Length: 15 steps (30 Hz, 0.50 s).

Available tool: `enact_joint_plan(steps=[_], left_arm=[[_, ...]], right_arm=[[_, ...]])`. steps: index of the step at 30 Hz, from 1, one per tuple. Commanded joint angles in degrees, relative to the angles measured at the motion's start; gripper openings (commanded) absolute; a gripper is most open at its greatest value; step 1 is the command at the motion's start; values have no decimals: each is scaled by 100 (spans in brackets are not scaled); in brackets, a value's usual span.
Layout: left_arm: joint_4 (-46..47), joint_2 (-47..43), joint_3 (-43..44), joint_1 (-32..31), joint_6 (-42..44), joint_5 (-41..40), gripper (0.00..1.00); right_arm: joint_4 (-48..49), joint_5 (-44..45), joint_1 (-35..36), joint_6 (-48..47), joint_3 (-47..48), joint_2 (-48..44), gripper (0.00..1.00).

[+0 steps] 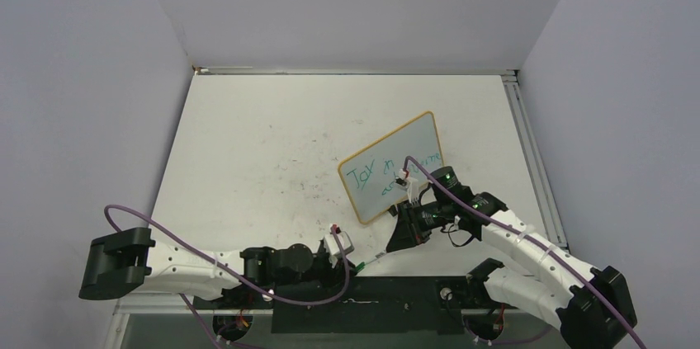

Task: Write a sentence on the whiteboard
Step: Close the whiteboard marker at the center of the board.

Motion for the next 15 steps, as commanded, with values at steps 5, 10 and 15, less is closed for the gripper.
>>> enact_joint_plan(steps=[5,10,15], left_arm=[[519,-107,158,-34,314,-97,0],[506,-57,185,-63,410,-9,11],[365,-23,267,-94,546,0,0]], right_arm=[[290,-206,141,48,-36,119,5],[262,-138,158,25,-16,151,5],[233,-114,182,24,3,176,5]])
